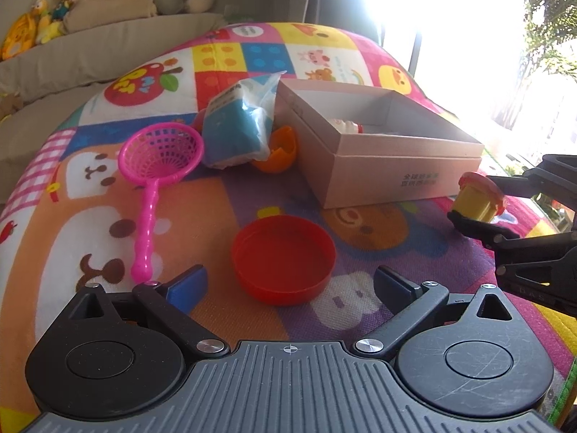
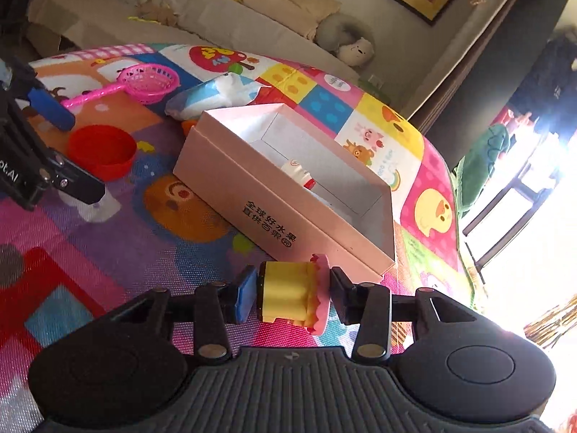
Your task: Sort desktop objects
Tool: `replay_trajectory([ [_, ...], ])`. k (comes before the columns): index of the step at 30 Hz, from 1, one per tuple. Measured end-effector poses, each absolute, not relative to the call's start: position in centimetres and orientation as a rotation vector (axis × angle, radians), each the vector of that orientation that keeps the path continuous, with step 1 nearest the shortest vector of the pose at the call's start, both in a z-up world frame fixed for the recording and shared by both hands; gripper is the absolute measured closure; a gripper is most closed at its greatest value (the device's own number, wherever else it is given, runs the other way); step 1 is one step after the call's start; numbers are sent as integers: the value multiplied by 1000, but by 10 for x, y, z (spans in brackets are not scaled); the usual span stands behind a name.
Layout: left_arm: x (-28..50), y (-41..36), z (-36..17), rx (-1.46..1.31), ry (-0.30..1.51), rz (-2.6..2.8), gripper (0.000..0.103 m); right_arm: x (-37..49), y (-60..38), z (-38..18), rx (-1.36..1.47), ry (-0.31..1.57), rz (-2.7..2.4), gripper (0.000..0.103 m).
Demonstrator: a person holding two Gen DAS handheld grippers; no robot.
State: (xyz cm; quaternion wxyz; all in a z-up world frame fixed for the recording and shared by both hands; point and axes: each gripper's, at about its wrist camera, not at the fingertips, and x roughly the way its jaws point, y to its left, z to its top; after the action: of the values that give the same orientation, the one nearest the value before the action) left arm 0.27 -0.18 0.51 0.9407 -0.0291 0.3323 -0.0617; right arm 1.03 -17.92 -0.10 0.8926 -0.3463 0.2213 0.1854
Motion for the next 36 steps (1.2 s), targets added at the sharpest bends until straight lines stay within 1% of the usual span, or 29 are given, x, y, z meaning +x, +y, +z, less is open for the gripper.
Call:
replay_trajectory([
  [1,3,-2,5,-61,678,-126,2,10,-178,0,-700,462,405,57],
  [3,2,-1,5,-63,678,-126,2,7,-178,7,-628,479,468,48],
  [5,2,-1,5,-65,680,-126,2,6,-180,15,-536,512,540,47],
  [6,2,-1,5,-66,680,-126,2,5,-180,18,-499,519,565,44],
  [8,2,-1,5,-68,680,-126,2,4,-181,20,-463,532,591,42],
  [10,3,-1,5,-66,682,-125,2,2,-182,20,-456,517,573,37],
  [12,3,-2,5,-59,686,-119,2,3,-188,24,-422,505,552,27],
  [14,6,-4,6,-46,691,-113,2,4,-197,28,-374,500,533,24],
  [16,12,-6,6,-18,699,-93,2,5,-205,32,-331,501,513,17],
  [18,18,-10,7,21,689,-63,2,7,-212,32,-295,504,487,3],
  [19,21,-12,7,32,685,-60,2,8,-215,31,-276,507,476,2],
  [20,24,-13,7,38,685,-58,3,10,-217,30,-264,517,469,1],
  [21,27,-14,7,41,690,-58,5,11,-218,28,-254,526,465,1],
  [22,30,-15,6,44,699,-57,12,14,-220,26,-235,539,463,1],
  [23,31,-15,5,46,710,-56,15,16,-220,24,-218,549,465,1],
  [26,30,-16,5,52,709,-62,17,23,-218,18,-177,576,465,2],
  [28,26,-16,5,47,703,-68,25,29,-216,14,-168,585,453,8],
  [29,24,-17,6,48,698,-71,28,33,-213,13,-162,595,445,15],
  [30,21,-18,7,51,694,-75,33,37,-212,12,-154,606,439,24],
  [31,18,-19,8,57,692,-76,34,41,-211,11,-147,619,437,28],
  [33,12,-21,8,76,686,-81,34,45,-212,10,-145,648,439,46],
  [36,2,-25,10,103,683,-96,34,39,-217,10,-173,657,447,47],
])
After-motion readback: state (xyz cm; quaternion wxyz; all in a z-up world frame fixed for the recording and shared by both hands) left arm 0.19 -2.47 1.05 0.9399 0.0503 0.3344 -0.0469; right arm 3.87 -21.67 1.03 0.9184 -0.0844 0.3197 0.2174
